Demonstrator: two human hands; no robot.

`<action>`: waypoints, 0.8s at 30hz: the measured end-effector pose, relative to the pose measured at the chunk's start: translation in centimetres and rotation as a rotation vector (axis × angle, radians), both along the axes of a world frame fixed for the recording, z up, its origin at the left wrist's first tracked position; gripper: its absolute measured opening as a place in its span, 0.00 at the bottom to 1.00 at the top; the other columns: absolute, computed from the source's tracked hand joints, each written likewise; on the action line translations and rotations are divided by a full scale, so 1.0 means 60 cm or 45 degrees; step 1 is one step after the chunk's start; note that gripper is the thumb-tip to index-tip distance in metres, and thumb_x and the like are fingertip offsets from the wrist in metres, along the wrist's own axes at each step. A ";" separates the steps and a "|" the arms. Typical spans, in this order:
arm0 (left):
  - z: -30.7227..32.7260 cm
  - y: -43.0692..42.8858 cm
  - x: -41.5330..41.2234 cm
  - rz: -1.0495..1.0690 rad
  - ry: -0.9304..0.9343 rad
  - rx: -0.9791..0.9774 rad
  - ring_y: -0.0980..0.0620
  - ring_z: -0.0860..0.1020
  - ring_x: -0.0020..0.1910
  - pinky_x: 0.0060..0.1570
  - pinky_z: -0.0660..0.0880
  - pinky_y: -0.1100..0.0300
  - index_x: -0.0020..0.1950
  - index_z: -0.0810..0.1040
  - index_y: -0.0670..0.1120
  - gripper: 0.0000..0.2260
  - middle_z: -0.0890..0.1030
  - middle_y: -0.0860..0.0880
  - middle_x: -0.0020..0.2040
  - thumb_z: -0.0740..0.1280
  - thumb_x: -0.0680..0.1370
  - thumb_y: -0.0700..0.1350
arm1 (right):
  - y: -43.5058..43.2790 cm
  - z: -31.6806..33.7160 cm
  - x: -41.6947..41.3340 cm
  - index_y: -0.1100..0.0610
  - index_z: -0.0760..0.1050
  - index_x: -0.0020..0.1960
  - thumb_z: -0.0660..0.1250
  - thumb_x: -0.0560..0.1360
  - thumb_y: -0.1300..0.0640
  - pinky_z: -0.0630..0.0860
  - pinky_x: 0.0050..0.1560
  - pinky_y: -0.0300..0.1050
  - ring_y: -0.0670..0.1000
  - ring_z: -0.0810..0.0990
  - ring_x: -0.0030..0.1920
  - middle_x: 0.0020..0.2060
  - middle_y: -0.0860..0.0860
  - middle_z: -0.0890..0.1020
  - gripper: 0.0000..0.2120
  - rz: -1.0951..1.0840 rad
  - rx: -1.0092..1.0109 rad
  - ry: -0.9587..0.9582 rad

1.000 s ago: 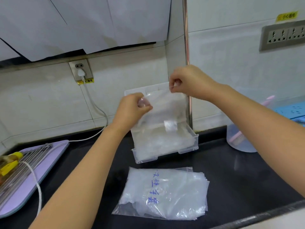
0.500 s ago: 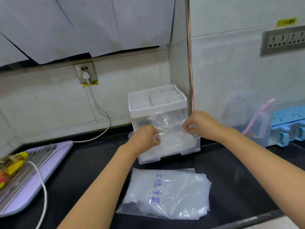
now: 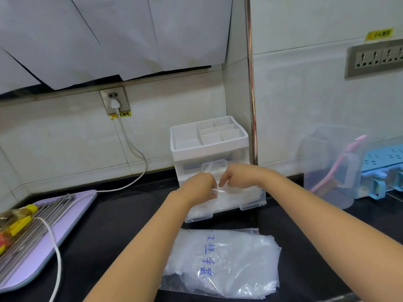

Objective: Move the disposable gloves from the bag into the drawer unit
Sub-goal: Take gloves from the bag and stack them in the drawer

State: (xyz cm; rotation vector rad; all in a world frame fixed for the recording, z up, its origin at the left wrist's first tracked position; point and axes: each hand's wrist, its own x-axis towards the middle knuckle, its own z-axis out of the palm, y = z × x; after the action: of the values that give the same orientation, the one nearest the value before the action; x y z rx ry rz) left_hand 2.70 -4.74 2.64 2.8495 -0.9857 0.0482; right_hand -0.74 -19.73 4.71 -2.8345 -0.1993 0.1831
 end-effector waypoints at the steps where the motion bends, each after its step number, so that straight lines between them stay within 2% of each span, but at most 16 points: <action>1: 0.002 0.003 0.000 -0.006 0.023 0.002 0.48 0.72 0.39 0.39 0.68 0.59 0.37 0.74 0.46 0.09 0.74 0.51 0.34 0.65 0.77 0.40 | 0.003 -0.006 0.005 0.53 0.73 0.68 0.55 0.78 0.66 0.68 0.66 0.44 0.52 0.70 0.68 0.70 0.49 0.71 0.22 0.004 -0.084 0.086; 3: 0.015 0.010 -0.006 0.005 0.112 0.001 0.48 0.76 0.47 0.45 0.71 0.59 0.45 0.80 0.44 0.07 0.80 0.48 0.46 0.62 0.77 0.37 | 0.002 -0.021 0.020 0.56 0.69 0.71 0.57 0.79 0.61 0.66 0.69 0.48 0.54 0.68 0.70 0.71 0.51 0.69 0.21 0.013 -0.214 0.191; 5: 0.038 0.019 -0.019 0.054 0.196 -0.073 0.50 0.77 0.52 0.48 0.71 0.61 0.52 0.82 0.46 0.13 0.80 0.49 0.54 0.60 0.77 0.35 | -0.004 -0.031 0.030 0.53 0.65 0.73 0.62 0.78 0.55 0.64 0.70 0.51 0.55 0.66 0.71 0.72 0.51 0.67 0.24 -0.018 -0.240 0.192; 7: 0.065 0.024 -0.036 0.082 0.273 -0.277 0.53 0.78 0.51 0.47 0.73 0.63 0.48 0.82 0.49 0.13 0.81 0.52 0.51 0.59 0.78 0.36 | -0.006 -0.030 0.035 0.50 0.60 0.76 0.66 0.77 0.52 0.64 0.70 0.51 0.54 0.65 0.71 0.74 0.50 0.64 0.30 -0.059 -0.229 0.191; 9: 0.080 0.018 -0.045 0.103 0.316 -0.490 0.55 0.80 0.45 0.44 0.76 0.64 0.46 0.81 0.45 0.11 0.81 0.52 0.45 0.60 0.78 0.38 | -0.005 -0.028 0.038 0.50 0.57 0.77 0.65 0.77 0.52 0.65 0.68 0.49 0.55 0.65 0.71 0.74 0.51 0.63 0.31 -0.059 -0.242 0.228; 11: 0.077 -0.003 -0.042 0.130 0.264 -0.523 0.50 0.79 0.41 0.45 0.78 0.55 0.47 0.80 0.39 0.09 0.82 0.47 0.44 0.60 0.78 0.40 | 0.000 -0.025 0.039 0.51 0.54 0.78 0.64 0.78 0.53 0.66 0.66 0.48 0.55 0.66 0.70 0.74 0.52 0.62 0.32 -0.043 -0.266 0.255; 12: 0.067 -0.016 -0.037 0.154 0.236 -0.470 0.47 0.77 0.40 0.45 0.77 0.52 0.47 0.79 0.38 0.10 0.81 0.44 0.44 0.60 0.78 0.41 | 0.003 -0.023 0.039 0.51 0.53 0.78 0.65 0.78 0.53 0.67 0.66 0.48 0.56 0.66 0.70 0.74 0.52 0.62 0.33 -0.037 -0.275 0.258; 15: 0.035 -0.052 -0.033 0.238 0.213 -0.210 0.45 0.76 0.43 0.39 0.71 0.56 0.45 0.77 0.39 0.08 0.78 0.41 0.46 0.59 0.79 0.39 | 0.011 -0.019 0.036 0.53 0.57 0.77 0.63 0.79 0.54 0.68 0.64 0.47 0.56 0.69 0.68 0.72 0.53 0.67 0.29 -0.020 -0.348 0.245; 18: 0.012 -0.068 -0.031 0.283 0.321 -0.022 0.44 0.76 0.55 0.48 0.70 0.57 0.60 0.75 0.37 0.12 0.77 0.41 0.58 0.57 0.80 0.37 | 0.013 -0.021 0.032 0.51 0.60 0.76 0.58 0.80 0.59 0.70 0.60 0.45 0.55 0.72 0.64 0.69 0.53 0.71 0.25 -0.003 -0.394 0.250; 22: 0.010 -0.056 -0.016 0.381 0.411 0.111 0.45 0.73 0.59 0.53 0.69 0.57 0.70 0.69 0.39 0.18 0.74 0.43 0.63 0.58 0.81 0.42 | 0.015 -0.014 0.024 0.49 0.51 0.78 0.57 0.80 0.61 0.66 0.65 0.45 0.55 0.65 0.71 0.75 0.52 0.61 0.30 -0.039 -0.307 0.369; 24: 0.016 -0.041 -0.012 0.436 0.428 0.184 0.44 0.71 0.64 0.58 0.69 0.56 0.72 0.66 0.42 0.20 0.71 0.44 0.68 0.59 0.81 0.46 | 0.016 -0.007 0.022 0.53 0.49 0.79 0.56 0.80 0.62 0.64 0.67 0.44 0.55 0.63 0.73 0.76 0.53 0.57 0.29 -0.065 -0.284 0.422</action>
State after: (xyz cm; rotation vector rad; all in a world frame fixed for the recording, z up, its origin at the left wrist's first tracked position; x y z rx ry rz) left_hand 1.97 -7.23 3.63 2.9813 -0.4485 -0.4704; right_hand 0.57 -18.76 4.27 -2.9653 -0.0354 0.6964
